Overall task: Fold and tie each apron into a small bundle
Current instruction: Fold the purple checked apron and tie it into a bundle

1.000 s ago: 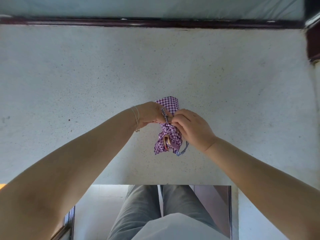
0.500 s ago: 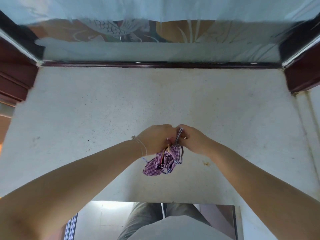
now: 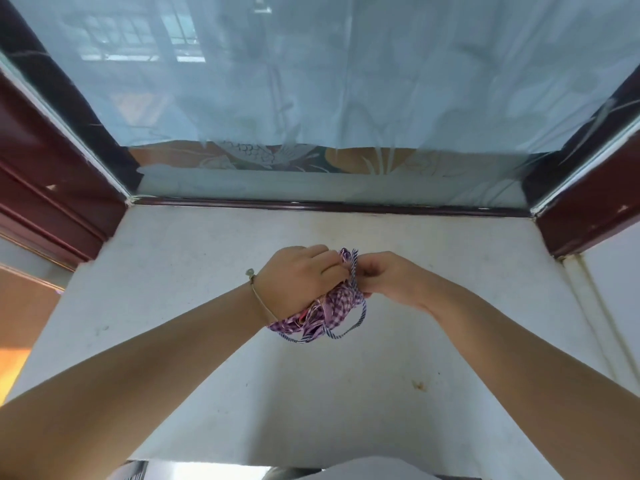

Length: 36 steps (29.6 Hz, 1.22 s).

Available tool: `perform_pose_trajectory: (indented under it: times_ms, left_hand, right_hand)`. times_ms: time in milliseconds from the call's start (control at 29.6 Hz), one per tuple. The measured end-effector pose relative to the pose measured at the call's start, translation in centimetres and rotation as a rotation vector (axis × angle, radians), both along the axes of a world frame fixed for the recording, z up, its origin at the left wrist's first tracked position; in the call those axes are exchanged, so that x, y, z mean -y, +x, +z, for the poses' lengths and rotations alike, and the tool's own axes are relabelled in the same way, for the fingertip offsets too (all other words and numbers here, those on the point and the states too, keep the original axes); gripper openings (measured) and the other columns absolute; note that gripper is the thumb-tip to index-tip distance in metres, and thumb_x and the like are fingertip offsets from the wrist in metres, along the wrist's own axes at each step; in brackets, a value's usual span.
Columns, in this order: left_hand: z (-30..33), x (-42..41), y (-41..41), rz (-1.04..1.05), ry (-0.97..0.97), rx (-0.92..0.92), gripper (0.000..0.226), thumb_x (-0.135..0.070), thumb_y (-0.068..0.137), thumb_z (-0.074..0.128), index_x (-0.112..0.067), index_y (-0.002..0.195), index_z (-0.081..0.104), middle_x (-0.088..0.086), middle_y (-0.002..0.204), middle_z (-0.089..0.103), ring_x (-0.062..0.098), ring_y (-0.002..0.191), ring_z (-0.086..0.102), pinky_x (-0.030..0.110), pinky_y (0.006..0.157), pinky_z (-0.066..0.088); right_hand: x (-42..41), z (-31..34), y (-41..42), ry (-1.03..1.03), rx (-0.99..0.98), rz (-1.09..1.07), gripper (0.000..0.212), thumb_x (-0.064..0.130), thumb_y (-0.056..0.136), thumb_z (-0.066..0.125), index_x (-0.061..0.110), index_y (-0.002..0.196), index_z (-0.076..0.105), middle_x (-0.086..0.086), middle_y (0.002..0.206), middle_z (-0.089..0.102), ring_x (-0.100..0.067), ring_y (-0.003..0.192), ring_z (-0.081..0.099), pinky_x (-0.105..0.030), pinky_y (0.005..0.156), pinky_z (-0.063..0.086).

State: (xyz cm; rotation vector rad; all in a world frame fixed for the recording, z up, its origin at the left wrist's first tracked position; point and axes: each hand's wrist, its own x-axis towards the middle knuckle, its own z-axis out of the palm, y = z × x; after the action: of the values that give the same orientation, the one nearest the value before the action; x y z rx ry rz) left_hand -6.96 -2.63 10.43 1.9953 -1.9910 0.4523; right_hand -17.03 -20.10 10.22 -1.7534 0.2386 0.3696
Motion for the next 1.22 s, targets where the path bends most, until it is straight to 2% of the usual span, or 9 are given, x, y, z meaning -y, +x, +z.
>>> perform_pose_trajectory:
  times_ms: [135,270,473,608,777,912,1013,1114,1215]
  left_hand:
    - [2.7,-0.9,0.8,0.048,-0.117,0.09,0.022,-0.015,0.094,0.053,-0.013,0.079,0.069,0.001,0.076,0.064,0.021,0.069,0.053,0.033,0.048,0.043]
    - [5.4,-1.6,1.6,0.025,-0.253,0.152,0.017,-0.015,0.092,0.059,-0.013,0.079,0.071,0.001,0.084,0.068,0.022,0.07,0.056,0.033,0.056,0.045]
    - [7.3,-2.3,2.1,0.045,-0.364,0.289,0.014,-0.012,0.09,0.063,-0.014,0.08,0.072,-0.001,0.085,0.07,0.02,0.074,0.05,0.032,0.053,0.039]
    - [8.9,-2.6,2.4,0.039,-0.402,0.332,0.014,-0.011,0.09,0.062,-0.014,0.081,0.072,-0.002,0.084,0.069,0.02,0.072,0.051,0.033,0.053,0.04]
    - [10.9,-3.1,3.0,-0.045,-0.423,0.383,0.017,-0.008,0.092,0.06,-0.013,0.082,0.073,-0.001,0.085,0.071,0.018,0.075,0.05,0.032,0.054,0.042]
    - [12.4,-3.2,3.1,-0.056,-0.473,0.404,0.02,-0.009,0.093,0.059,-0.013,0.08,0.074,-0.001,0.085,0.071,0.019,0.073,0.052,0.03,0.056,0.039]
    - [13.2,-3.3,3.2,-0.05,-0.504,0.426,0.023,-0.011,0.094,0.058,-0.012,0.078,0.074,0.0,0.082,0.071,0.02,0.072,0.052,0.03,0.057,0.036]
    - [13.6,-3.4,3.3,-0.031,-0.51,0.467,0.021,-0.01,0.093,0.06,-0.011,0.077,0.074,0.001,0.079,0.07,0.023,0.066,0.057,0.034,0.052,0.039]
    - [13.9,-3.3,3.4,0.019,-0.528,0.502,0.02,-0.009,0.091,0.062,-0.011,0.074,0.073,0.001,0.077,0.069,0.024,0.06,0.059,0.034,0.049,0.04]
  right_hand:
    - [-0.8,2.4,0.8,0.073,0.076,-0.07,0.02,0.001,0.088,0.064,0.006,0.106,0.069,-0.009,0.097,0.07,-0.01,0.085,0.061,-0.022,0.086,0.05]
    - [-1.6,4.9,1.7,0.166,0.122,-0.194,0.011,0.005,0.088,0.064,0.009,0.097,0.07,-0.002,0.087,0.068,-0.011,0.083,0.061,-0.022,0.082,0.05]
    - [-2.4,8.0,2.5,0.178,0.127,-0.186,0.009,0.004,0.083,0.068,0.012,0.086,0.071,0.004,0.076,0.07,-0.006,0.072,0.062,-0.016,0.071,0.05]
    - [-2.6,9.9,2.7,0.179,0.139,-0.199,0.016,0.017,0.069,0.073,0.008,0.082,0.068,0.003,0.075,0.071,-0.008,0.075,0.065,-0.022,0.077,0.055]
    - [-2.5,12.5,2.8,-0.121,0.264,-0.093,0.016,0.031,0.072,0.07,0.017,0.076,0.063,0.009,0.07,0.065,-0.008,0.071,0.062,-0.031,0.076,0.056]
    - [-3.0,13.6,2.8,-0.418,0.455,-0.093,0.019,0.021,0.094,0.058,0.025,0.075,0.058,0.005,0.073,0.058,-0.011,0.07,0.056,-0.042,0.074,0.052]
    - [-3.3,14.5,2.4,-0.21,0.45,-0.112,0.012,0.021,0.094,0.056,0.023,0.085,0.063,0.008,0.078,0.063,-0.005,0.074,0.06,-0.026,0.073,0.053]
    - [-3.2,15.1,2.1,-0.171,0.406,-0.113,0.01,0.012,0.086,0.066,0.022,0.088,0.068,0.015,0.072,0.066,0.003,0.07,0.06,-0.013,0.07,0.05]
    - [-3.7,15.2,2.2,-0.109,0.394,-0.199,0.016,0.006,0.081,0.072,0.02,0.088,0.07,0.01,0.074,0.067,-0.001,0.071,0.062,-0.016,0.071,0.052]
